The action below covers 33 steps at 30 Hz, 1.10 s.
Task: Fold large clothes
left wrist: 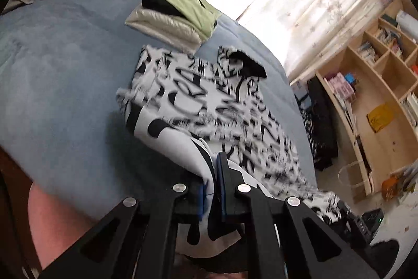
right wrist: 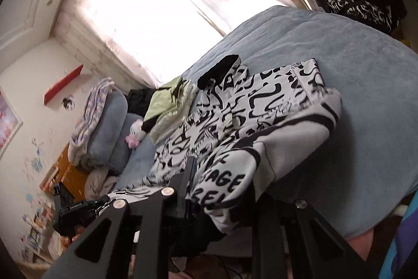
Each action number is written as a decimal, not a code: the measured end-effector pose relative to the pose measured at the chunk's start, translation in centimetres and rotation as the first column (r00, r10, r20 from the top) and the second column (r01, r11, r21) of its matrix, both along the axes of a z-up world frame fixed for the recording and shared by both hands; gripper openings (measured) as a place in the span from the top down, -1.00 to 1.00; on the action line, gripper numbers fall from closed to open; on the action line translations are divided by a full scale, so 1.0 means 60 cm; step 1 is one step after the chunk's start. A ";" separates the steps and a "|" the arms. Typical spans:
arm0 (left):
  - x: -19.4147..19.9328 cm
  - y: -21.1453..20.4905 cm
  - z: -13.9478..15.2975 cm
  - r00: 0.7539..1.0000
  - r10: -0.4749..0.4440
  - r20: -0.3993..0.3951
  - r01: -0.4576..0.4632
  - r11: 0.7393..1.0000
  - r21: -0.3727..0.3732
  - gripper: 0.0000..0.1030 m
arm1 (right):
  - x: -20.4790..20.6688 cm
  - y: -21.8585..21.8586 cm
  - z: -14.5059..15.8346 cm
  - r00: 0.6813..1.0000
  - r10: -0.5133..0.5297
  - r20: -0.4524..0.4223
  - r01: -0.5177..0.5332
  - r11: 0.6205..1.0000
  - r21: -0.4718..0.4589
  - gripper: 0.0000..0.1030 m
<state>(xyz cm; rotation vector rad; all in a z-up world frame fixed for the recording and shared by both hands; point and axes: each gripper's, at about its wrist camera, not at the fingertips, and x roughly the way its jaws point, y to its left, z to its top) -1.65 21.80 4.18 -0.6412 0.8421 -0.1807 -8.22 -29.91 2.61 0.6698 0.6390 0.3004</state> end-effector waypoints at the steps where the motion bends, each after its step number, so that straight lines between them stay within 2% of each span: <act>1: 0.014 -0.003 0.005 1.000 0.006 0.005 -0.006 1.000 -0.004 0.88 | 0.010 -0.003 0.002 1.000 -0.004 0.002 0.004 1.000 0.005 0.60; 6: 0.114 -0.009 0.022 0.999 0.038 0.027 -0.038 0.999 -0.003 0.88 | 0.085 -0.017 0.018 0.999 -0.032 0.021 0.032 0.999 0.042 0.59; 12: 0.245 -0.014 0.017 0.998 0.065 -0.010 -0.065 0.998 0.002 0.87 | 0.207 -0.007 0.037 0.999 -0.047 0.022 0.048 0.999 -0.012 0.58; 17: 0.363 -0.015 -0.018 0.995 0.077 -0.070 -0.076 0.997 0.014 0.85 | 0.335 0.000 0.024 0.998 -0.059 -0.021 0.058 0.996 -0.064 0.57; 19: 0.417 -0.016 -0.047 0.992 0.075 -0.104 -0.073 0.997 0.017 0.80 | 0.394 0.001 0.006 0.996 -0.066 -0.064 0.062 0.995 -0.075 0.49; 20: 0.435 -0.015 -0.058 0.990 0.074 -0.120 -0.073 0.997 0.015 0.76 | 0.424 0.001 -0.007 0.993 -0.068 -0.095 0.061 0.995 -0.077 0.42; 22: 0.485 -0.014 -0.093 0.984 0.050 -0.172 -0.055 0.998 -0.024 0.39 | 0.477 -0.004 -0.034 0.983 -0.071 -0.167 0.060 0.996 -0.067 0.25; 23: 0.500 -0.014 -0.108 0.980 0.036 -0.194 -0.047 0.998 -0.051 0.30 | 0.496 -0.009 -0.047 0.977 -0.076 -0.198 0.066 0.996 -0.056 0.11; 25: 0.533 -0.010 -0.132 0.976 0.035 -0.217 -0.059 0.993 -0.102 0.08 | 0.534 -0.015 -0.072 0.969 -0.070 -0.236 0.070 0.998 -0.011 0.03; 28: 0.552 -0.001 -0.143 0.979 0.059 -0.195 -0.088 0.986 -0.144 -0.06 | 0.567 -0.025 -0.098 0.969 -0.049 -0.241 0.063 0.997 0.052 -0.06; 30: 0.559 -0.001 -0.143 0.982 0.059 -0.179 -0.083 0.988 -0.133 -0.07 | 0.574 -0.028 -0.104 0.971 -0.048 -0.233 0.062 0.997 0.053 -0.08; 32: 0.566 -0.007 -0.141 0.986 0.037 -0.164 -0.048 0.997 -0.062 -0.07 | 0.576 -0.032 -0.113 0.970 -0.060 -0.235 0.061 0.998 -0.002 -0.08; 33: 0.569 -0.013 -0.140 0.989 0.013 -0.150 -0.012 1.000 0.003 -0.07 | 0.577 -0.035 -0.115 0.969 -0.064 -0.241 0.058 0.998 -0.034 -0.08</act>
